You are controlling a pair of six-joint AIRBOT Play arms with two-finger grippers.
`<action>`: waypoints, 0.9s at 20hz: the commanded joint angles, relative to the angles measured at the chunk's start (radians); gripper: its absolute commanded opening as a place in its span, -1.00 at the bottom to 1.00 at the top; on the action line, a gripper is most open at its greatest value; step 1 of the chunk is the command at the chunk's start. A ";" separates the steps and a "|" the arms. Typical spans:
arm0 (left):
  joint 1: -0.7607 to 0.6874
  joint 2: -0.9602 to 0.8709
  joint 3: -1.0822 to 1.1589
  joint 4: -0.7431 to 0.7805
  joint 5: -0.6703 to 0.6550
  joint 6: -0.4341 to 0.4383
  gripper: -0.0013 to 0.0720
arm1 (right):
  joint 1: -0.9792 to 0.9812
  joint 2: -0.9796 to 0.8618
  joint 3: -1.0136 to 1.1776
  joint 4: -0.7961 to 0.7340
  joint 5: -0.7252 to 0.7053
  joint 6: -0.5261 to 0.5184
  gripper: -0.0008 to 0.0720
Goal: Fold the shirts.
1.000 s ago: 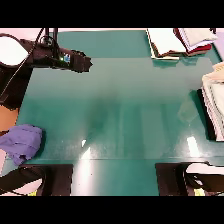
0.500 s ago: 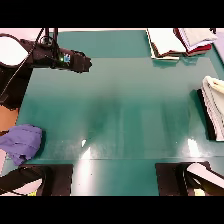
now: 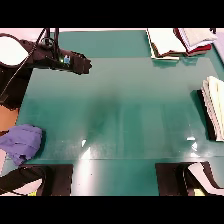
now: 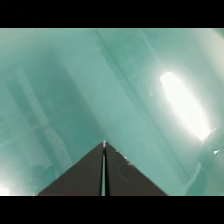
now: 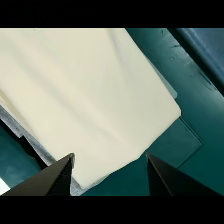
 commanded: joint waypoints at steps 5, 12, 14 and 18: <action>-0.001 0.000 0.000 -0.003 0.002 0.006 -0.90 | 0.299 0.032 0.124 0.454 0.005 0.019 0.48; -0.001 0.000 0.000 -0.003 0.010 0.005 -0.90 | 0.990 0.032 0.070 0.468 -0.058 0.046 0.44; -0.001 0.000 0.000 -0.003 0.036 0.005 -0.90 | 1.128 0.027 0.068 0.418 -0.084 0.046 0.40; -0.001 0.000 0.000 -0.003 0.101 0.005 -0.90 | 1.335 0.028 0.068 0.314 -0.105 0.046 -0.93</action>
